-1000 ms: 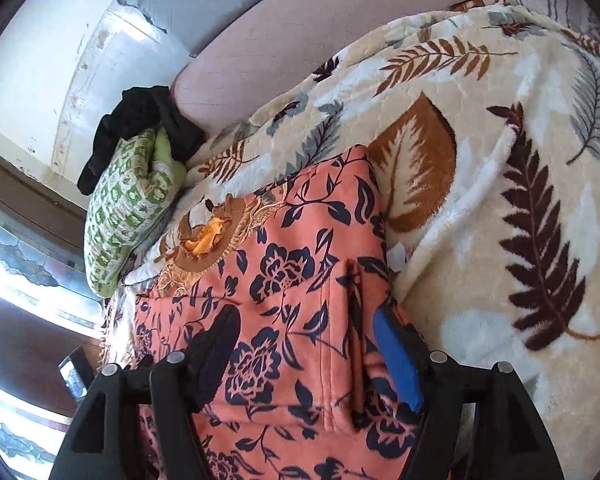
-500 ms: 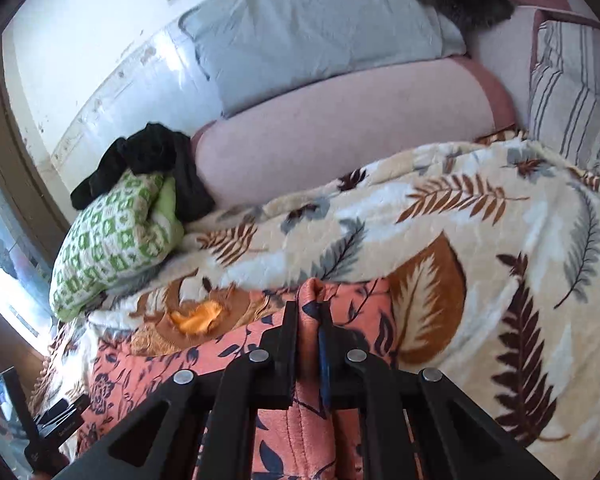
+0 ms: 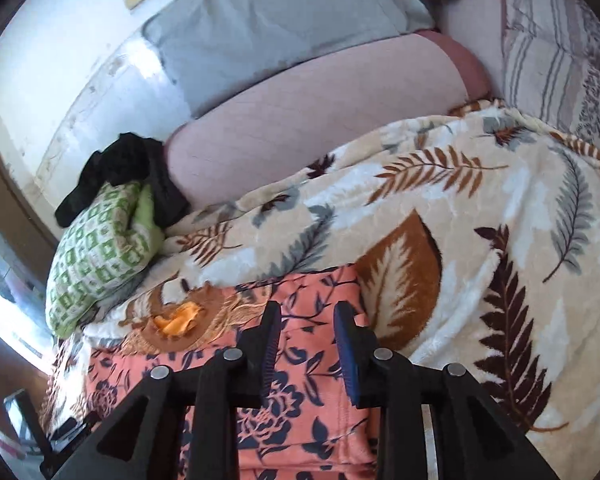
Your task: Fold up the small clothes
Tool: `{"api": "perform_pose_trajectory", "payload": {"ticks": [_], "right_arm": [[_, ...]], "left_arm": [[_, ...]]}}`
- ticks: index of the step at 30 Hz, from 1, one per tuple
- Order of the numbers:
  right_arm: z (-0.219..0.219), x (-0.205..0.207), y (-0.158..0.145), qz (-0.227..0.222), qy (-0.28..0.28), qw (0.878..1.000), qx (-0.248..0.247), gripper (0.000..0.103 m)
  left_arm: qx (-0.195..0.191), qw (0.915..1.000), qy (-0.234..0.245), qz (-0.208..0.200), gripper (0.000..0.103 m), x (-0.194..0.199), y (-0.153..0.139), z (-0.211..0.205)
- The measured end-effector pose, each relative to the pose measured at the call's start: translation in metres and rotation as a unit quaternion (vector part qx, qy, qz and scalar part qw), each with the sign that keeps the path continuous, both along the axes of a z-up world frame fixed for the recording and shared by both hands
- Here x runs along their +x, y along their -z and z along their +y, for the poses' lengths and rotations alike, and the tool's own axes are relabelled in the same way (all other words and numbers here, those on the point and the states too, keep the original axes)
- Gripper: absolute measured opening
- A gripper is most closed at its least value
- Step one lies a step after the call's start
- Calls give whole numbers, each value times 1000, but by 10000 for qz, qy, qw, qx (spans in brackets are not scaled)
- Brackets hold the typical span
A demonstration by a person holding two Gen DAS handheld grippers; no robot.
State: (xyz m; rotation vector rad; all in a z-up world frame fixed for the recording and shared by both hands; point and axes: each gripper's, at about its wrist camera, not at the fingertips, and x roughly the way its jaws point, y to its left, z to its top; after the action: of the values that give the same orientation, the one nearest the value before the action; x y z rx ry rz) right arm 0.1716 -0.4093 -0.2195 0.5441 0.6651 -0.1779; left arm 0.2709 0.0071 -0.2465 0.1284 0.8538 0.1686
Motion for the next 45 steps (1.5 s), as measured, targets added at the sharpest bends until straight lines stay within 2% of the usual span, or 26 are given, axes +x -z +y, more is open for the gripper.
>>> {"api": "perform_pose_trajectory", "payload": {"ticks": [2, 3, 5, 6, 8, 9, 11, 13, 14, 16, 18, 19, 21, 24, 26, 27, 28, 32, 34, 36, 39, 43, 45], "right_arm": [[19, 7, 9, 390, -464, 9982, -18, 29], [29, 12, 21, 716, -698, 9950, 40, 29], [42, 23, 63, 1702, -1074, 9792, 264, 30], [44, 24, 75, 1822, -1103, 9767, 282, 28], [47, 19, 62, 1622, -1072, 9808, 127, 28], [49, 16, 53, 1524, -1116, 9819, 131, 31], [59, 6, 33, 1001, -1352, 9856, 148, 31], [73, 4, 27, 784, -1569, 9844, 148, 31], [81, 7, 35, 905, -1719, 9807, 227, 31], [99, 18, 66, 1659, -1979, 9659, 193, 33], [108, 10, 59, 1405, -1897, 9716, -166, 32], [110, 6, 52, 1496, -1898, 9703, -145, 32], [107, -10, 37, 1329, -1990, 9705, 285, 32], [95, -47, 17, 924, -1741, 9793, 471, 33], [80, -79, 10, 662, -1566, 9822, 793, 46], [74, -95, 9, 592, -1427, 9839, 895, 71], [67, -112, 8, 491, -1239, 9863, 970, 76], [41, -167, 13, 320, -995, 9854, 1340, 76], [31, -190, 19, 406, -856, 9858, 1386, 76], [20, -212, 23, 417, -684, 9869, 1397, 76], [5, -238, 30, 401, -411, 9868, 1513, 76], [-16, -256, 36, 336, -222, 9837, 1750, 76], [-21, -260, 37, 309, -178, 9826, 1822, 76]], "left_arm": [[0, 9999, 112, 22, 73, 1, 1, -2], [46, 9997, 164, 171, 73, 4, 6, -4], [227, 9978, 276, 551, 73, 8, 22, -11], [297, 9979, 333, 463, 74, 6, 22, -11], [396, 9975, 442, 382, 75, 3, 15, -12], [319, 9977, 491, 346, 75, 1, 11, -11], [174, 9982, 510, 262, 75, -4, 6, -6], [225, 9968, 641, 415, 75, -5, 12, -7], [306, 9957, 711, 503, 76, -5, 16, -8], [314, 9954, 783, 449, 76, -11, 15, -6], [157, 9956, 827, 411, 76, -24, 3, 2], [37, 9958, 833, 366, 76, -32, -4, 9], [-81, 9964, 784, 326, 76, -49, -14, 24], [-129, 9973, 682, 249, 76, -86, -20, 50], [-284, 9968, 654, 359, 76, -114, -15, 68], [-423, 9957, 681, 463, 76, -127, -11, 77], [-561, 9943, 713, 552, 76, -139, -8, 86], [-878, 9883, 996, 744, 76, -180, -3, 104], [-1075, 9851, 1134, 721, 65, -194, -5, 108], [-1517, 9781, 1194, 773, 44, -199, -7, 115], [-1785, 9745, 989, 936, 31, -192, -2, 122], [-2300, 9628, 751, 1207, 32, -183, 11, 127], [-2481, 9559, 851, 1319, 50, -182, 17, 125]]}}
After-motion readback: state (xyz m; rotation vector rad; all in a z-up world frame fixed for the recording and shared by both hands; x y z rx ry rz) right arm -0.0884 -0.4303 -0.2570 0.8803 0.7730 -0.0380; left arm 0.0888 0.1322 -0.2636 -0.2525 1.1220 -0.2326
